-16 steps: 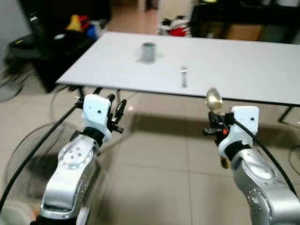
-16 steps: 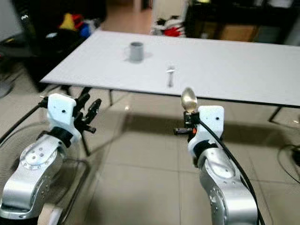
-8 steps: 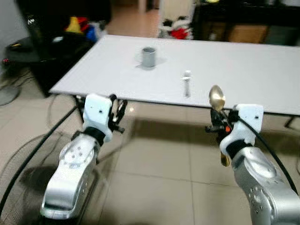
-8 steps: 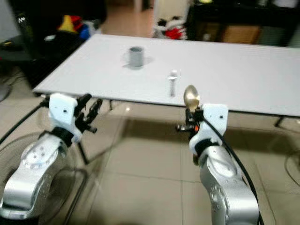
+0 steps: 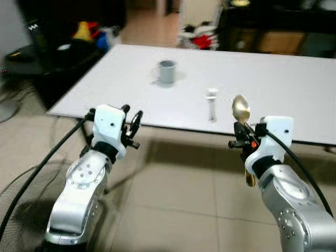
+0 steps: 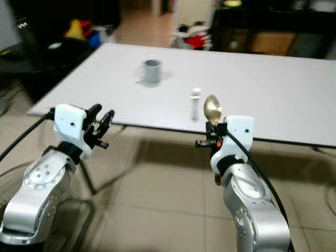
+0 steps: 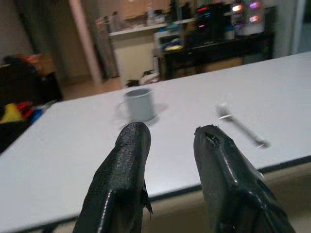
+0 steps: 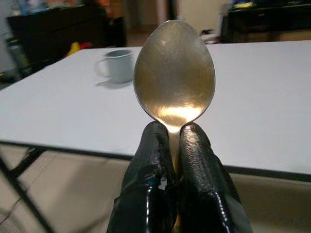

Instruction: Setting the table

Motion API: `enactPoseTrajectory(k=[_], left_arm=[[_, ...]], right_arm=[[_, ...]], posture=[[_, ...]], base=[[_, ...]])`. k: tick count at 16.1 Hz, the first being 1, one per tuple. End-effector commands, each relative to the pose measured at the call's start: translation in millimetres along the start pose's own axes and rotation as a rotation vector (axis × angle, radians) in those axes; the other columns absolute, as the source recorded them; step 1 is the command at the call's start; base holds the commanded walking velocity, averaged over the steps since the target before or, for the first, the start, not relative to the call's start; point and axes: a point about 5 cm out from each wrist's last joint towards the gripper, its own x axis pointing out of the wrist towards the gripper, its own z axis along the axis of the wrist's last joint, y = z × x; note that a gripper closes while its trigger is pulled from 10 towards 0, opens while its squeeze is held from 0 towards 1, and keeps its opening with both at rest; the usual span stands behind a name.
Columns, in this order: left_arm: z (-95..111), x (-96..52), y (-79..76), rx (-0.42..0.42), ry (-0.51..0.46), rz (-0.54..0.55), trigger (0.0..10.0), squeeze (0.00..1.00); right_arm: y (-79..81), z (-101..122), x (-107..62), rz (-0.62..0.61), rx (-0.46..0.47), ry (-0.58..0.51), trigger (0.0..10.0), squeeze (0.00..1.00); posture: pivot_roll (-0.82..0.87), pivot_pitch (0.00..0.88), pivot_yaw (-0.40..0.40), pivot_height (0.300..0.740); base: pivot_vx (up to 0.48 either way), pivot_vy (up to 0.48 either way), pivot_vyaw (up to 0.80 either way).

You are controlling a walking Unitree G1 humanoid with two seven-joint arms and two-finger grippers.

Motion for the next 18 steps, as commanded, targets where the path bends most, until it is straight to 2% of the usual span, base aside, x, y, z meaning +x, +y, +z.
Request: enactPoseTrajectory(k=[1, 5, 7, 8, 11, 13, 18], left_arm=[[2.2, 1.3, -4.4, 0.003, -0.009, -0.016, 10.0, 0.00], [2.9, 1.0, -2.7, 0.004, -0.011, -0.006, 10.0, 0.00], [2.9, 1.1, -2.9, 0.004, -0.011, -0.005, 10.0, 0.00], [2.9, 1.0, -3.1, 0.004, -0.011, -0.005, 10.0, 0.00], [2.2, 0.3, -2.4, 0.005, -0.007, -0.005, 10.0, 0.00], [1.9, 0.3, -1.9, 0.008, -0.005, -0.006, 10.0, 0.00], [1.5, -0.9, -1.5, 0.011, 0.000, -0.008, 10.0, 0.00]], right_arm=[[-1.8, 8.2, -1.4, 0.002, 0.007, -0.038, 10.0, 0.00], [2.7, 4.8, -0.5, 0.047, 0.044, -0.009, 10.0, 0.00], [4.6, 1.5, -0.4, 0.059, 0.004, 0.022, 10.0, 0.00], [3.4, -0.9, 0.2, 0.046, -0.026, 0.024, 10.0, 0.00], [-10.5, -3.8, 3.6, -0.064, -0.002, 0.046, 10.0, 0.00], [-11.3, -3.7, 5.0, -0.058, -0.041, 0.053, 10.0, 0.00], [-8.1, -9.8, 6.0, -0.048, -0.066, 0.096, 10.0, 0.00]], posture=[[0.08, 0.000, 0.022, 0.740], [0.08, 0.000, 0.015, 0.740], [0.08, 0.000, 0.015, 0.740], [0.08, 0.000, 0.014, 0.740], [0.08, 0.000, 0.016, 0.740], [0.08, 0.000, 0.018, 0.740], [0.08, 0.000, 0.016, 0.740]], base=[[0.356, 0.000, 0.00], [0.356, 0.000, 0.00], [0.358, 0.000, 0.00], [0.356, 0.000, 0.00], [0.351, 0.000, 0.00], [0.352, 0.000, 0.00], [0.350, 0.000, 0.00]])
